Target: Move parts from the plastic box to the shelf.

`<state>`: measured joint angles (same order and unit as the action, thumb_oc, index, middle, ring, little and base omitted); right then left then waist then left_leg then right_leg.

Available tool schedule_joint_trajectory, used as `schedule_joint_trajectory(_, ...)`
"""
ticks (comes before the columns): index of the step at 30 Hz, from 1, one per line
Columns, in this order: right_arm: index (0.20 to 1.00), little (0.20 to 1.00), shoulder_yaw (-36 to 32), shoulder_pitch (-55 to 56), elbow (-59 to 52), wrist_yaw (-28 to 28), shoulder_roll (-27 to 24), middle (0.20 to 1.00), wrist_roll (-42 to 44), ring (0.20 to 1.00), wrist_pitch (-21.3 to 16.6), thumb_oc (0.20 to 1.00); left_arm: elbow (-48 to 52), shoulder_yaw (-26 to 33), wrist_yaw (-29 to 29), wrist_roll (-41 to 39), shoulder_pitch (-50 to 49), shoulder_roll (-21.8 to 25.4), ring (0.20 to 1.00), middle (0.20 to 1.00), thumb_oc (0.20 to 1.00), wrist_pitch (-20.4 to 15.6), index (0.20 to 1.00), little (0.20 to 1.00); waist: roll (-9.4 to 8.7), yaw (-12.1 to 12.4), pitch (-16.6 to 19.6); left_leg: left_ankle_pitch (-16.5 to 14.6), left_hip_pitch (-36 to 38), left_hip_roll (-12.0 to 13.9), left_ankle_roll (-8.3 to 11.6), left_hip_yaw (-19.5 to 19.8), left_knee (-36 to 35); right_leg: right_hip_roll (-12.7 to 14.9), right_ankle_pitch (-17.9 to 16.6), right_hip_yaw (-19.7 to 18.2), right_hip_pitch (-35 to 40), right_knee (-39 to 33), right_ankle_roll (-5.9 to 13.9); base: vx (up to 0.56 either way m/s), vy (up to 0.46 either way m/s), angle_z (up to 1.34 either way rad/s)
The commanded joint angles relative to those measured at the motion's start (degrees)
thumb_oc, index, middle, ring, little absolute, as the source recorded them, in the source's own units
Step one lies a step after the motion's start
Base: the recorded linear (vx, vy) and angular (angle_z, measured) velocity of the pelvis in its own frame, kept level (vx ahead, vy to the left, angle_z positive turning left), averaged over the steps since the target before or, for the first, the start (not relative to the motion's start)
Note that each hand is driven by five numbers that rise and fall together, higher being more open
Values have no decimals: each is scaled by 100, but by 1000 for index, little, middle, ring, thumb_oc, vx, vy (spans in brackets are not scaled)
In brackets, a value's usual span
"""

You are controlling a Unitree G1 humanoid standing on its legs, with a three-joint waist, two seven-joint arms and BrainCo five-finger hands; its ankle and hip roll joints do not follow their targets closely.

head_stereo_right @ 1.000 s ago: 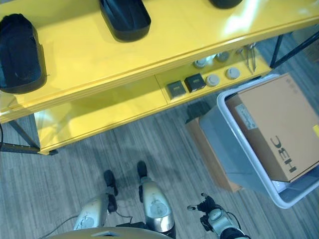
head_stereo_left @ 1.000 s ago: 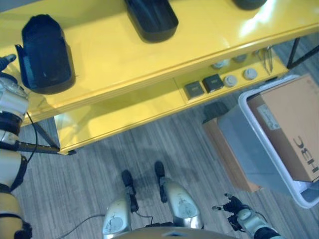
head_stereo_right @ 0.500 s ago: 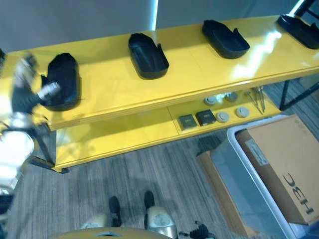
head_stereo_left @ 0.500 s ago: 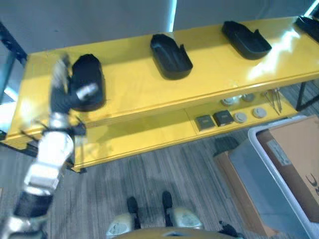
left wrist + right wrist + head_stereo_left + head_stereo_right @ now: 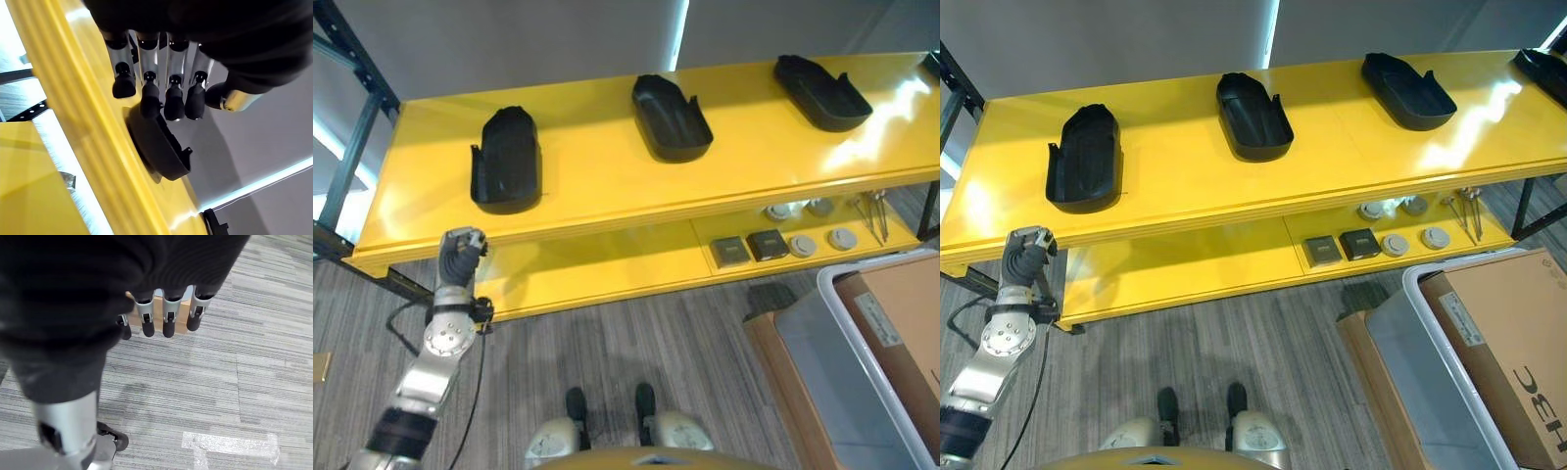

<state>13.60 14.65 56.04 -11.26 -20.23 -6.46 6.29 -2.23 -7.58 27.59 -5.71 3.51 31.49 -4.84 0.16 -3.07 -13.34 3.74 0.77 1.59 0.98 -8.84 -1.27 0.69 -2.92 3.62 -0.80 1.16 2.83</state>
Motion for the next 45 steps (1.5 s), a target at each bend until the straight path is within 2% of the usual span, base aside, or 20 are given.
schedule_joint_trajectory(1, 1000, 1000, 346, -3, 67, -113, 2, 1000, 85, 1000, 41, 1000, -207, -18, 543, 72, 609, 243, 200, 200, 200, -407, 200, 200, -277, -216, 90, -412, -152, -105, -180, -22, 449, 63, -240, -263, 0, -191, 420, 20, -2, -5)
schedule_joint_trajectory(3, 1000, 1000, 379, 5, 4, -58, -9, 1000, -8, 1000, 83, 1000, -545, -13, 543, -32, 831, 214, 200, 200, 200, -477, 200, 200, -309, -287, 95, -418, -135, -72, -183, -87, 471, 56, -247, -303, -6, -175, 425, 25, -17, -9)
schedule_joint_trajectory(10, 1000, 1000, 466, -4, -61, 41, -75, 1000, -110, 1000, 147, 1000, -1337, -149, 565, -234, 1313, 77, 200, 200, 200, -358, 200, 200, -383, -411, 52, -438, -139, 11, -199, -180, 567, 45, -260, -355, -25, -103, 431, 17, -28, -13)
schedule_joint_trajectory(21, 1000, 1000, 562, -59, -101, 119, -87, 1000, -193, 1000, 168, 1000, -2127, -242, 543, -297, 1572, -93, 200, 200, 200, -362, 200, 200, -469, -434, -59, -468, -260, 59, -240, -177, 746, 53, -262, -339, -47, -28, 418, 7, -23, -3)
schedule_joint_trajectory(30, 1000, 1000, 727, -101, -42, 202, -162, 1000, -365, 1000, 93, 1000, -2447, -142, 605, -403, 1993, 136, 200, 200, 200, -678, 200, 200, -508, -450, -105, -465, -371, 102, -244, -190, 911, 73, -241, -299, 0, 9, 378, 27, -9, 0)
schedule_joint_trajectory(36, 1000, 1000, 777, -63, -124, 284, -233, 1000, -448, 1000, 125, 1000, -2389, -142, 509, -406, 2233, 319, 200, 200, 200, -573, 200, 200, -520, -470, -58, -442, -371, 119, -228, -192, 944, 76, -235, -271, 60, 7, 370, 60, -4, -1)
schedule_joint_trajectory(40, 1000, 1000, 807, -31, -158, 403, -307, 1000, -521, 1000, 177, 1000, -2636, -201, 329, -663, 2536, 488, 200, 200, 200, -227, 200, 200, -525, -504, -6, -426, -390, 151, -217, -219, 1005, 84, -229, -255, 106, 23, 379, 75, -12, -7)
schedule_joint_trajectory(45, 1000, 1000, 822, 23, -225, 493, -335, 1000, -558, 1000, 220, 1000, -3083, -262, 297, -681, 2683, 473, 200, 200, 200, 8, 200, 200, -559, -534, 18, -424, -432, 170, -221, -224, 1093, 83, -230, -248, 138, 52, 386, 61, -17, -3)
